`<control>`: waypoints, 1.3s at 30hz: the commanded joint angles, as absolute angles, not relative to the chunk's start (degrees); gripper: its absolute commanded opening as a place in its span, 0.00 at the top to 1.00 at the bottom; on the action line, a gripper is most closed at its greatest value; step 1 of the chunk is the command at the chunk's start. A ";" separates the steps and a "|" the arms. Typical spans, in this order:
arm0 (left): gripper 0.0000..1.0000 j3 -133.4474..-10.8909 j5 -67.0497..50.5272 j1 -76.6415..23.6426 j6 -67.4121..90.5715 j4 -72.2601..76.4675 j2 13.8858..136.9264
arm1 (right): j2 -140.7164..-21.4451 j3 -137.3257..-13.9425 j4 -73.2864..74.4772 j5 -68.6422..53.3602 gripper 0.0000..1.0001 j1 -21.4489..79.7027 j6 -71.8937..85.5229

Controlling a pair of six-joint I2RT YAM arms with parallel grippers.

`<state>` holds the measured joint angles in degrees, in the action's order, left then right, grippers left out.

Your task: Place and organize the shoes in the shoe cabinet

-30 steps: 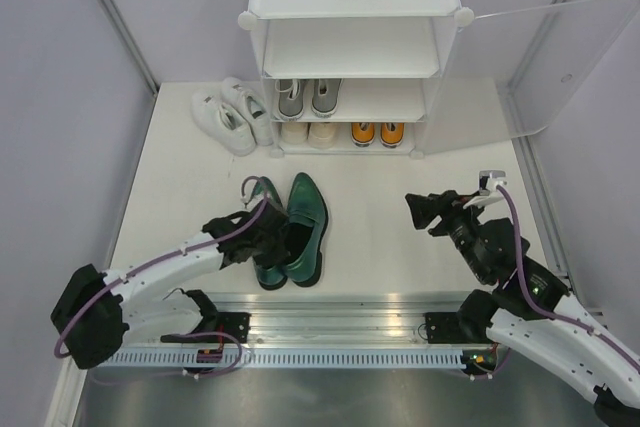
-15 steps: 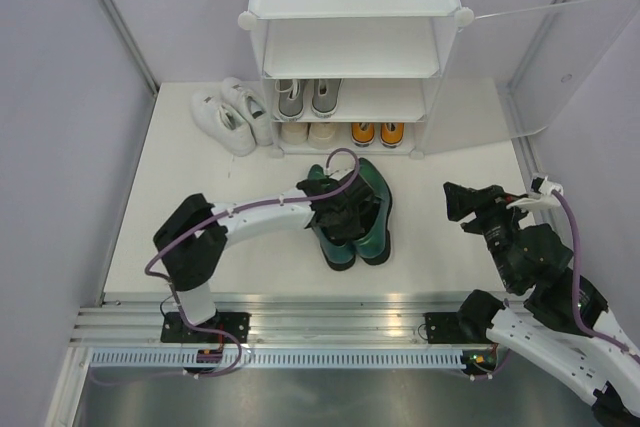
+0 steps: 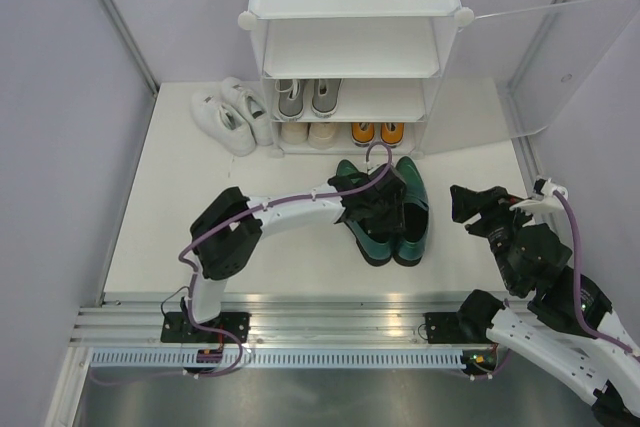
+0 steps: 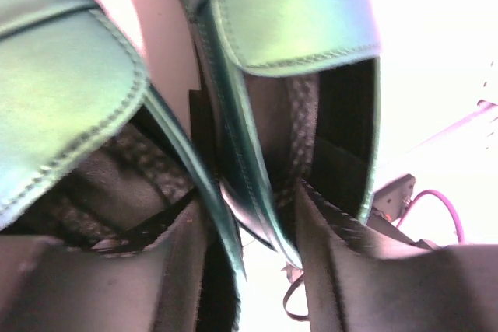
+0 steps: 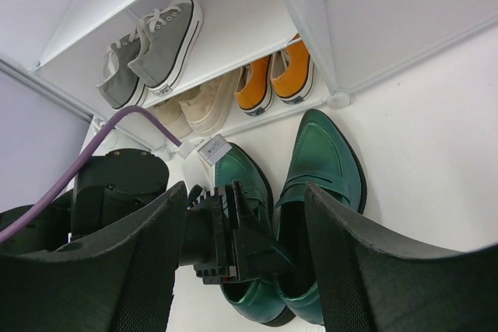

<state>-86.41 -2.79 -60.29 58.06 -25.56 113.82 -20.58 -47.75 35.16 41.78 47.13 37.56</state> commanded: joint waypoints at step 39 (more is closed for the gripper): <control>0.00 -63.46 34.27 -52.29 20.84 -41.84 59.77 | -57.64 -39.11 17.05 21.00 0.05 52.03 29.53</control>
